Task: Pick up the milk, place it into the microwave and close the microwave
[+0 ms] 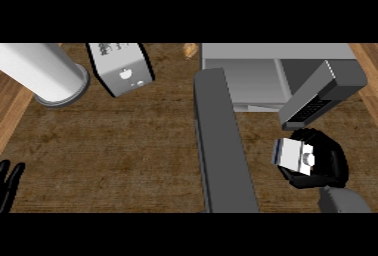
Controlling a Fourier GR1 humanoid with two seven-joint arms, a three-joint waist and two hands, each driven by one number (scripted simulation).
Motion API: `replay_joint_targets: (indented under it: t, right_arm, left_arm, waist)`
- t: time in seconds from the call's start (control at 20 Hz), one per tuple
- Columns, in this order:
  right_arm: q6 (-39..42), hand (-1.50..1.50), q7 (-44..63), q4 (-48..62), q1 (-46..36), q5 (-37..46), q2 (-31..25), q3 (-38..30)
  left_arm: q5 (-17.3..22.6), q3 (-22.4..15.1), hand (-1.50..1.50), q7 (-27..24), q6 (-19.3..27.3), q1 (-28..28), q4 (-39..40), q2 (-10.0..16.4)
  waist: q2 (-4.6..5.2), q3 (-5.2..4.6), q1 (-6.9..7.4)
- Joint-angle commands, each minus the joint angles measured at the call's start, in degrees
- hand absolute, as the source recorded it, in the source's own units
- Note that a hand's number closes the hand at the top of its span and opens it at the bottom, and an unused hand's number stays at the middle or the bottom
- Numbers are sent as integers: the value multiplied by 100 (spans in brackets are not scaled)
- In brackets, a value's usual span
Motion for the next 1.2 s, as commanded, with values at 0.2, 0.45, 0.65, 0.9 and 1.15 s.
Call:
replay_joint_targets:
  t: [0.2, 0.45, 0.65, 0.9, 1.15]
  right_arm:
    - [-1106, 150, 707, -718, -443, 781, 450, 358]
    - [-1529, 150, 1616, -404, -1321, 1019, 505, 271]
    - [-1497, 150, 1284, 819, -1995, 1197, 517, 33]
    - [-1649, 150, 1434, 2114, -3344, 1313, 678, -173]
    - [-1657, 150, 568, 3502, -3990, 1382, 654, -521]
  left_arm:
    - [-149, -48, -150, -277, -173, 281, 137, -106]
    - [257, 356, -150, 28, -250, 156, -10, 38]
    - [108, 539, -150, -235, -408, -79, 485, 87]
    - [95, 387, -150, 46, -311, -116, 299, 11]
    - [128, 429, -150, -71, -575, -266, 632, 118]
  waist:
    - [3, -1, 42]
    - [9, 1, 66]
    - [29, 3, 94]
    - [56, 7, 181]
    - [92, 10, 238]
